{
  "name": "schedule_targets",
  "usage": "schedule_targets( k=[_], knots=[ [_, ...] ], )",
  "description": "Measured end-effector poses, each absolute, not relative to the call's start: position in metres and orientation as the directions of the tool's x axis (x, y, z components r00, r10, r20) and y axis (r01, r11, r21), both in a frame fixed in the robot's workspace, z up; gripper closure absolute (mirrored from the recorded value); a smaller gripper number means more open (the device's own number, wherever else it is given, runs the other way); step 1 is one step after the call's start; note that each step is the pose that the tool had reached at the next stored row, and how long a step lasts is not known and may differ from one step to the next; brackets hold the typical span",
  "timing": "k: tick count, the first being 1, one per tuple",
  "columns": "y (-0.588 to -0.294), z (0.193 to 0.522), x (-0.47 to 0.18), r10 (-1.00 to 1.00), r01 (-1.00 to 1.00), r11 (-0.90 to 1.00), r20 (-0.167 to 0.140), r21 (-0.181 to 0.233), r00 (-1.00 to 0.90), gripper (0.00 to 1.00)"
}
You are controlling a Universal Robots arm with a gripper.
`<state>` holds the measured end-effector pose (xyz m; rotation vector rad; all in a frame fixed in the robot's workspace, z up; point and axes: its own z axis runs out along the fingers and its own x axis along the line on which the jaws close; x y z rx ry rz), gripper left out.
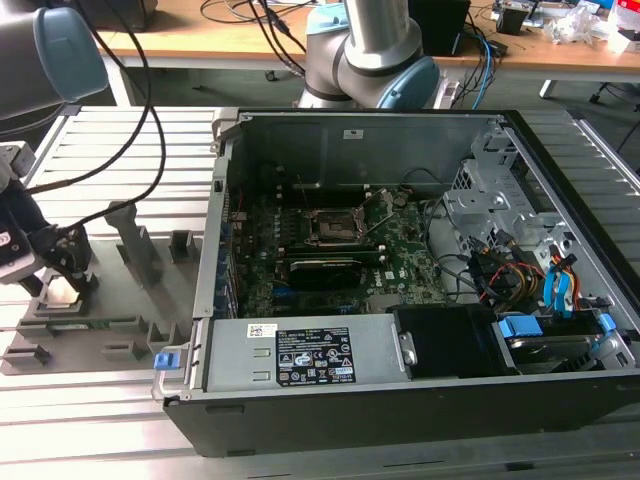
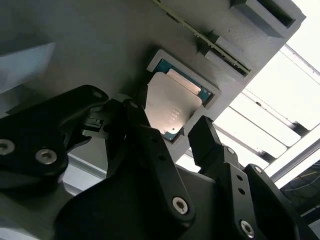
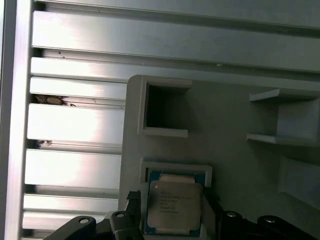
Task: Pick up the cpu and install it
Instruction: 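Pick up the cpu and move it towards the insertion slot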
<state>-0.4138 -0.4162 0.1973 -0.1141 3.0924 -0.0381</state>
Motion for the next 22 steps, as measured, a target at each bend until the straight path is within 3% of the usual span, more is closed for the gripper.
schedule_targets(
  k=[22],
  knots=[
    [-0.4186,0.1921,-0.4085,-0.069,-0.068,0.997,-0.046,-0.026,-0.997,0.40]
  ],
)
